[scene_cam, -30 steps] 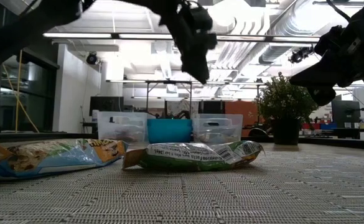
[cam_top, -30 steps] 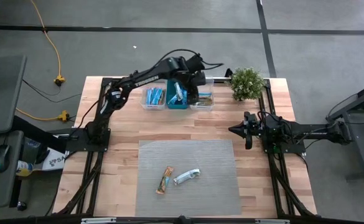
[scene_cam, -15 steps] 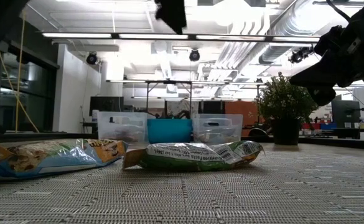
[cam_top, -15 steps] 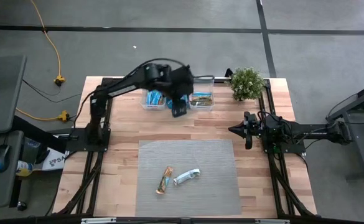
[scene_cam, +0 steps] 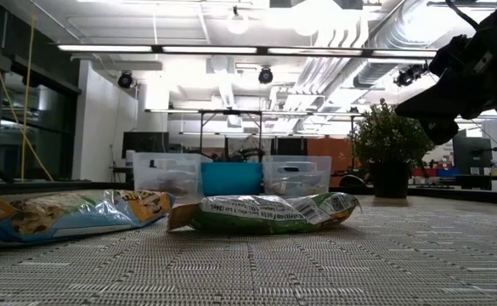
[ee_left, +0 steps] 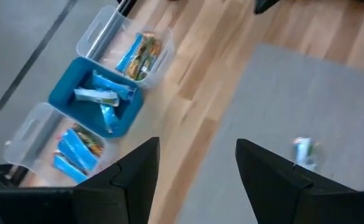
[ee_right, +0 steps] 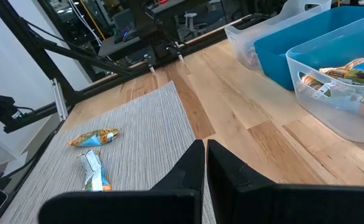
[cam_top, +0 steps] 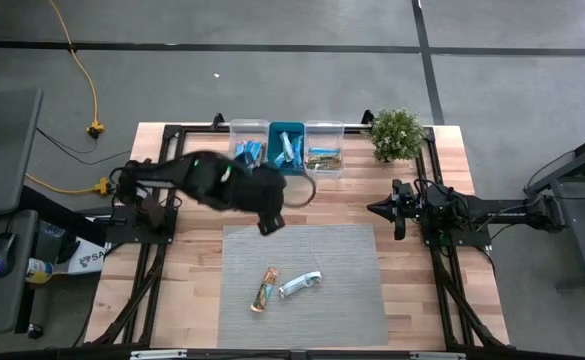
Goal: Pick and place Granola Bars by type
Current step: Put the yellow granola bar into the right transparent bin
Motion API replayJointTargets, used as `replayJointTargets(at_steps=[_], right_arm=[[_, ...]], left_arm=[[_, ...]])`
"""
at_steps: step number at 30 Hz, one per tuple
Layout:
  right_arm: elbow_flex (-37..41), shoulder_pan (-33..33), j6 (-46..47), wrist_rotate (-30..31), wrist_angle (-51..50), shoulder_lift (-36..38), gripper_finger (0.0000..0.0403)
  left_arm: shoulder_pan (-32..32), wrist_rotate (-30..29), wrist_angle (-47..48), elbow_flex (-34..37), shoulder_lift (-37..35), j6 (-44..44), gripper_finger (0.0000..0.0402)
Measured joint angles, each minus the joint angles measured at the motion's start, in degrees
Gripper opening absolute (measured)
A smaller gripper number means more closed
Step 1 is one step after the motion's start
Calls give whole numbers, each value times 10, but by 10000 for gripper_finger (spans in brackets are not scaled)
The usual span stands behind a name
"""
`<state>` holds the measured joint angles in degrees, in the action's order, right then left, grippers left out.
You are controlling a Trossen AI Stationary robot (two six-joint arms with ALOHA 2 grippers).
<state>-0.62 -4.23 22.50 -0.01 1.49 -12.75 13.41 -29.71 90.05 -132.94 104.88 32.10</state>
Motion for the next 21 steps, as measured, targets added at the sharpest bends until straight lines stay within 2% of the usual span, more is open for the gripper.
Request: replayJointTargets(at_steps=[5,10,17,21], right_arm=[[0,0,0,0,0,0,0],[0,0,0,0,0,0,0],[0,0,0,0,0,0,0],[0,0,0,0,0,0,0]], left_arm=[[52,-10,-2,29,-2,96,207],[104,1,-1,110,-7,221,207],[173,99,-2,257,-13,465,207],[203,144,-62,315,-9,546,207]])
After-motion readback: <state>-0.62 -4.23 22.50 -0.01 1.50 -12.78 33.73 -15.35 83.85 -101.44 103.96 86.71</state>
